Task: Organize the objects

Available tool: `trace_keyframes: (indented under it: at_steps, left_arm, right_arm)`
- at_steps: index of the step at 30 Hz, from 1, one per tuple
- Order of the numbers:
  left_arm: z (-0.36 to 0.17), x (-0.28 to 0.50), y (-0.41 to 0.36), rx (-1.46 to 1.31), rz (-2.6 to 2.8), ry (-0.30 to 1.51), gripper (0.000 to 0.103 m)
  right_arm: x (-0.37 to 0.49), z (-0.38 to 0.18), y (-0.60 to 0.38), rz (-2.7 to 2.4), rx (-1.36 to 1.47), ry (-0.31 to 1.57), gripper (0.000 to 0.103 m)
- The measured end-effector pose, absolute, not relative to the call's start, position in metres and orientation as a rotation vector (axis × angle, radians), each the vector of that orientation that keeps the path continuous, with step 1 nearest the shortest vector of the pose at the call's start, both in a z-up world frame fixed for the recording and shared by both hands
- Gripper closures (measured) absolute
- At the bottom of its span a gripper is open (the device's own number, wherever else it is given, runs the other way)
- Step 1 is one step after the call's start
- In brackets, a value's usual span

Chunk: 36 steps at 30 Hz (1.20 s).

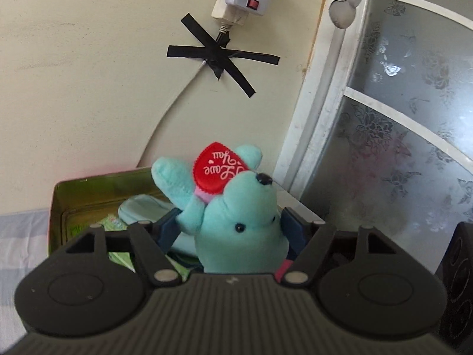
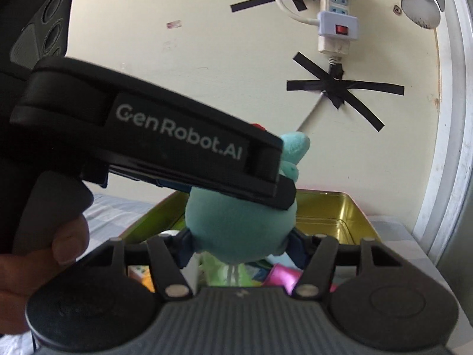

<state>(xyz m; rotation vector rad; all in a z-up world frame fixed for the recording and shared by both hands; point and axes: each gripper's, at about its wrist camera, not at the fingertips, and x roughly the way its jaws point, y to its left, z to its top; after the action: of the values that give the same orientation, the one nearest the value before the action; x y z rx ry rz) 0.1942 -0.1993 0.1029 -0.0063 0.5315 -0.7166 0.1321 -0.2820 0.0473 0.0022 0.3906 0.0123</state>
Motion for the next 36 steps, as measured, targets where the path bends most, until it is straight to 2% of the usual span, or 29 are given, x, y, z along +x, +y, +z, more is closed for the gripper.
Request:
trace_keyframes:
  at_steps: [2, 5, 7, 19, 23, 27, 36]
  left_arm:
    - [0.100, 0.213, -0.212, 0.023, -0.649, 0.541, 0.018]
    - [0.094, 0.232, -0.209, -0.006, -0.590, 0.594, 0.018]
    - [0.091, 0.232, -0.200, -0.035, -0.592, 0.608, 0.018]
    - [0.093, 0.155, -0.145, 0.029, -0.475, 0.541, 0.018]
    - [0.092, 0.127, -0.125, 0.077, -0.423, 0.533, 0.014]
    - [0.085, 0.097, -0.107, 0.094, -0.381, 0.529, 0.011]
    - [0.067, 0.053, -0.067, 0.092, -0.282, 0.522, 0.009]
  right_arm:
    - [0.156, 0.039, -0.294, -0.042, 0.008, 0.437, 0.028]
    - [0.162, 0.036, -0.311, -0.037, 0.104, 0.448, 0.028]
    - [0.148, 0.036, -0.312, -0.052, 0.111, 0.403, 0.023]
    - [0.053, 0.033, -0.288, -0.073, 0.230, 0.288, 0.021]
    - [0.025, 0.033, -0.284, -0.085, 0.314, 0.257, 0.021]
    - [-0.002, 0.027, -0.268, -0.057, 0.334, 0.265, 0.021]
    - [-0.041, 0.014, -0.247, -0.054, 0.380, 0.325, 0.020]
